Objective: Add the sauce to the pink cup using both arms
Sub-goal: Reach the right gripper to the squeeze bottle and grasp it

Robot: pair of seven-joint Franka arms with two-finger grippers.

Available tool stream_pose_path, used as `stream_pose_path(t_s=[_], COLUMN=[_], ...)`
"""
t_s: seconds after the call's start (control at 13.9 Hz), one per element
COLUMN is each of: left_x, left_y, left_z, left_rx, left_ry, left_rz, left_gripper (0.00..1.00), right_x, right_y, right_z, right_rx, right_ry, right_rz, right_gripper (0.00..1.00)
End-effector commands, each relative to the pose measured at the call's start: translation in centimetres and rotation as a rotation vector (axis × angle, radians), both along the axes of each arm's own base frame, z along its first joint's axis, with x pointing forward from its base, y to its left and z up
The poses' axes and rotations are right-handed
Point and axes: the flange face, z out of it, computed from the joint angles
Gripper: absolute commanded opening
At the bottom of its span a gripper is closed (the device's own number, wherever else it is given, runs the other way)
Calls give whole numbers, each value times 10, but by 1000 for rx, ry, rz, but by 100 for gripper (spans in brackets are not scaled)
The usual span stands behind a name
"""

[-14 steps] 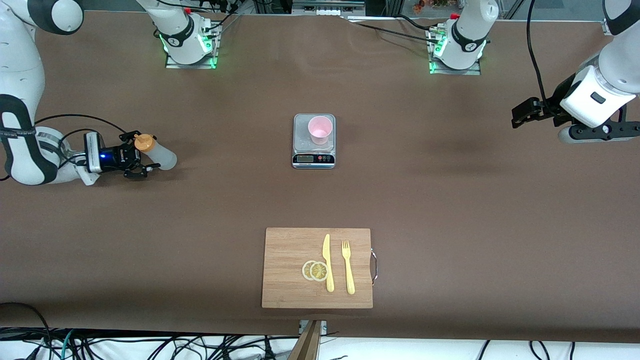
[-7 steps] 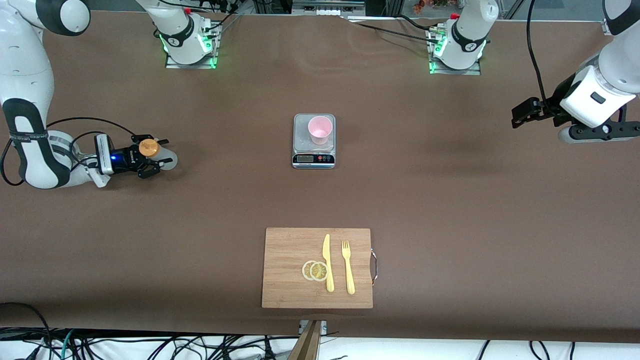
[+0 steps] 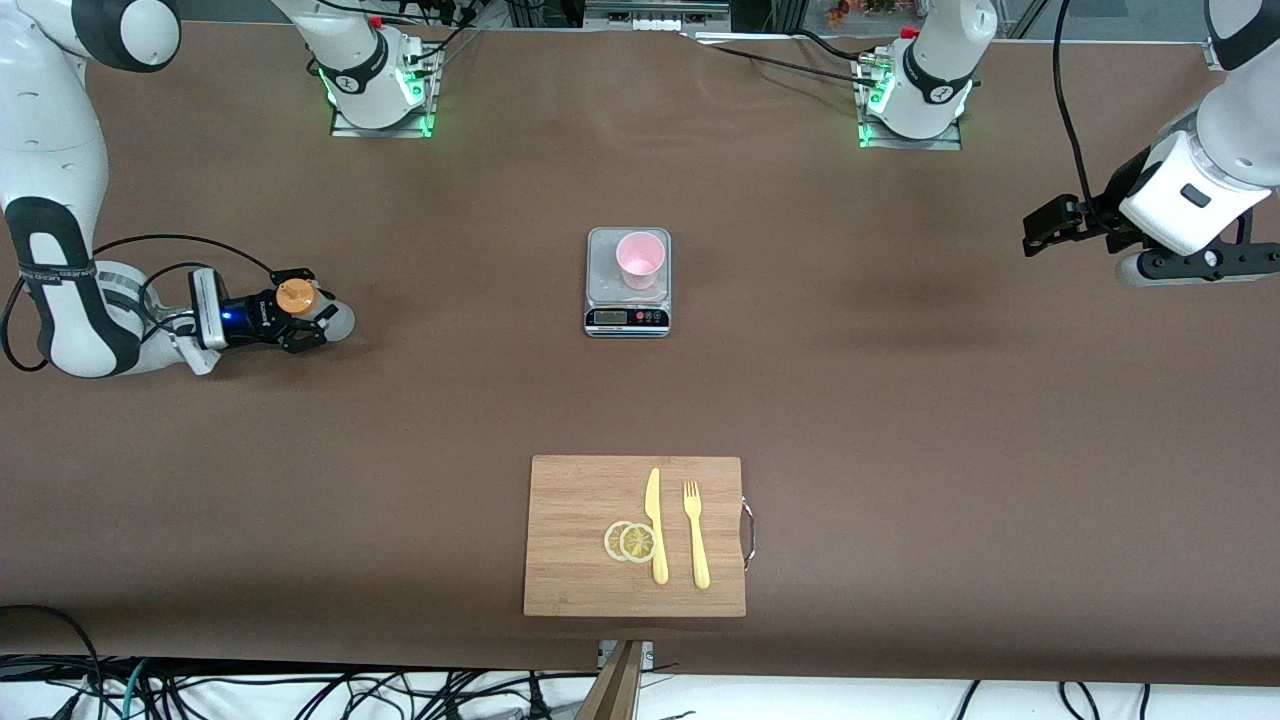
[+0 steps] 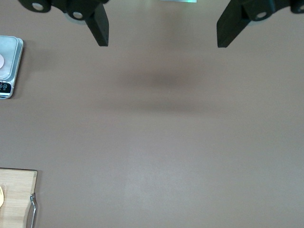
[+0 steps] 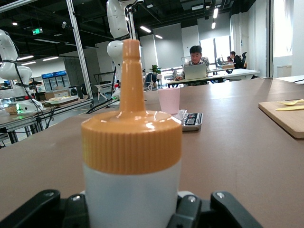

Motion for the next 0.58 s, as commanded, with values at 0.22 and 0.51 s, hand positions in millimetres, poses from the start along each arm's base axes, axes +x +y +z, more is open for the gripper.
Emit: stream_pose_path(t_s=[0.22,0.51], left_x=[-1,-1], left_y=[-3,-2], left_z=[5,5], left_rx=[-19,-17], left_ry=[-12,-14], left_rz=[3,1], left_gripper=[100,100], right_x=[14,34], right_y=[10,32], right_z=[4,17], right_rx=[-105,-181], right_ry=[125,168], right_rz=[-30,-18], right_gripper=[0,0])
